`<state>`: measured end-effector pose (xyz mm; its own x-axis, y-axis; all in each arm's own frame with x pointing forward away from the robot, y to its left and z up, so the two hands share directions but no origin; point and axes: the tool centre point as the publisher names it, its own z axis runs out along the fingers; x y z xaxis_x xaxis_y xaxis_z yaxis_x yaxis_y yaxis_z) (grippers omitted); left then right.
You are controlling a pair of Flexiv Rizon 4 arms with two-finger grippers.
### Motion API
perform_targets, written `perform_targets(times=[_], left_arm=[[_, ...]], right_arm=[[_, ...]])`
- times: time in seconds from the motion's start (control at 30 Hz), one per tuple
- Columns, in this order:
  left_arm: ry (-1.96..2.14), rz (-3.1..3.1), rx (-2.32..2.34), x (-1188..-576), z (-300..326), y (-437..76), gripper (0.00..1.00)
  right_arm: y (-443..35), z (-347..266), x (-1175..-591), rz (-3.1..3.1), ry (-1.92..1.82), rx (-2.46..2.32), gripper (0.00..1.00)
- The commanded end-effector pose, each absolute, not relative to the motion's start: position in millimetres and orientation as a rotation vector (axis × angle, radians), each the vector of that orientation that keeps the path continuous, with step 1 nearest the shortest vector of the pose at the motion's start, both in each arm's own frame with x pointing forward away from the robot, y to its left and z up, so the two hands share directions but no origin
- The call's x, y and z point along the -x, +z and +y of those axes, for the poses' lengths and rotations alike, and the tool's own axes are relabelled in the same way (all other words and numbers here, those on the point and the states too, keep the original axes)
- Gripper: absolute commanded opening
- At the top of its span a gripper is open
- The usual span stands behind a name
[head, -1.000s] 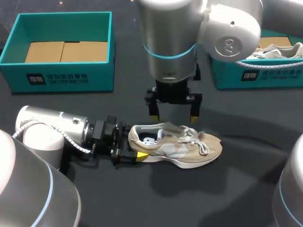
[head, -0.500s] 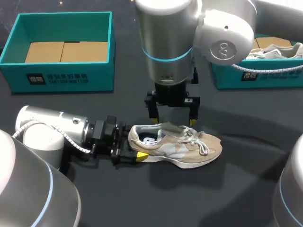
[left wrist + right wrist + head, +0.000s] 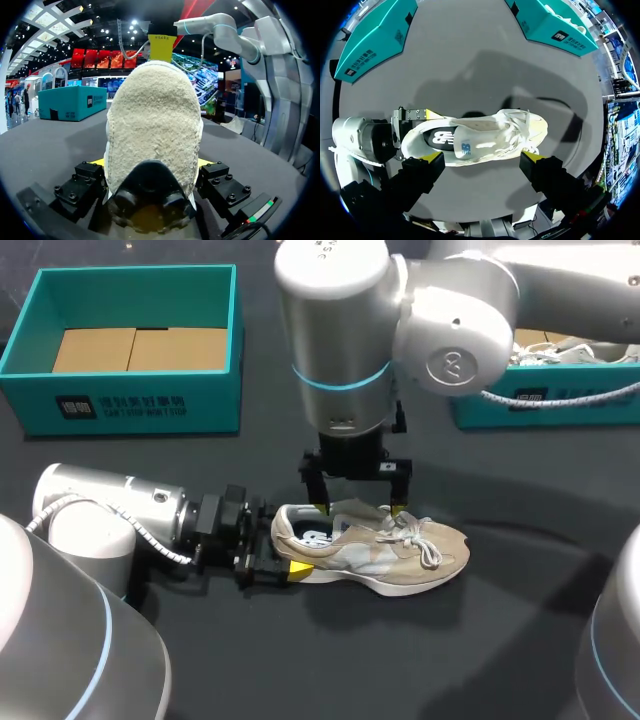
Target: Take the shoe out of the shoebox, open the shoe tongue, remove and reinsert the insole, then place the shoe into the shoebox
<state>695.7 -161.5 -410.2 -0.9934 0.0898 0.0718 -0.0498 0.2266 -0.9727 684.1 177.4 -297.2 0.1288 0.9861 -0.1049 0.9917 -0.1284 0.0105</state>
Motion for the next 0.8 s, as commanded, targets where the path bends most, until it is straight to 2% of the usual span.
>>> perform_targets(times=[0.03,0.8], left_arm=[[1.886,-2.370,0.038,-695.3,-160.3,-412.2,0.00],[1.886,-2.370,0.038,-695.3,-160.3,-412.2,0.00]], right_arm=[[-306.0,185.3,-680.5,1.928,-0.112,-2.361,1.00],[-331.3,194.2,-678.9,1.883,-0.144,-2.360,1.00]])
